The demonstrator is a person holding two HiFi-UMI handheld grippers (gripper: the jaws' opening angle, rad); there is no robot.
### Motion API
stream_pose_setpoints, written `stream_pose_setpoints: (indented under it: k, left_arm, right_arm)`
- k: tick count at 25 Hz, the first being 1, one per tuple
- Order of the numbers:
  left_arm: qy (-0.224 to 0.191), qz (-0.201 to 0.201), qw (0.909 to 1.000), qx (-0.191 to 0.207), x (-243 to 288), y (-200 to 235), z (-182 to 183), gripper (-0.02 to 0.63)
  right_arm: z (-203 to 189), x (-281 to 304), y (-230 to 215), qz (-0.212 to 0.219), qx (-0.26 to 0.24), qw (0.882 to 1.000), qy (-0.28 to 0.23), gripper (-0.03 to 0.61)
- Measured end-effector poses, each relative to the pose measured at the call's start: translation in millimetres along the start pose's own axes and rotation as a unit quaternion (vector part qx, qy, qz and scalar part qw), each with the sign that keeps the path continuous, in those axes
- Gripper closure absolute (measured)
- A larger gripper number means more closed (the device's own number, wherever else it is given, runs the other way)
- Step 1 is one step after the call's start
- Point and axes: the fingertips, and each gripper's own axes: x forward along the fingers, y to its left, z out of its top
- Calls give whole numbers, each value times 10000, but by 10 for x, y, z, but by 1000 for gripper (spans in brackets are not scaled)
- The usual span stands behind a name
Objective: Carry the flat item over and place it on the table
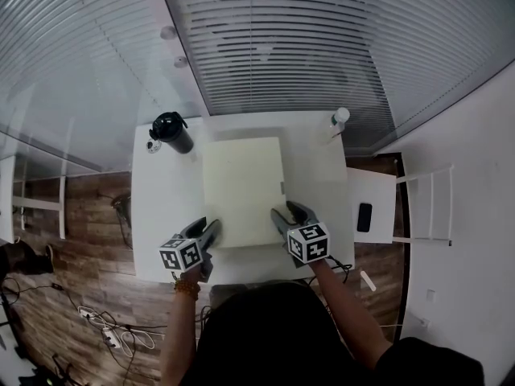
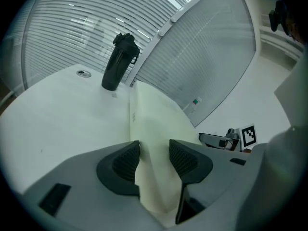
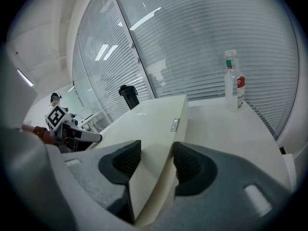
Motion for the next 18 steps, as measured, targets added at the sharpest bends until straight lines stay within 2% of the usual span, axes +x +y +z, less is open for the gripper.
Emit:
stream_pose_setpoints:
  k: [18]
  left_arm:
    - [75, 53, 9999, -123, 57, 106, -75, 419]
  right_arm:
    - [-117, 96, -30, -10, -42, 9997, 242, 370]
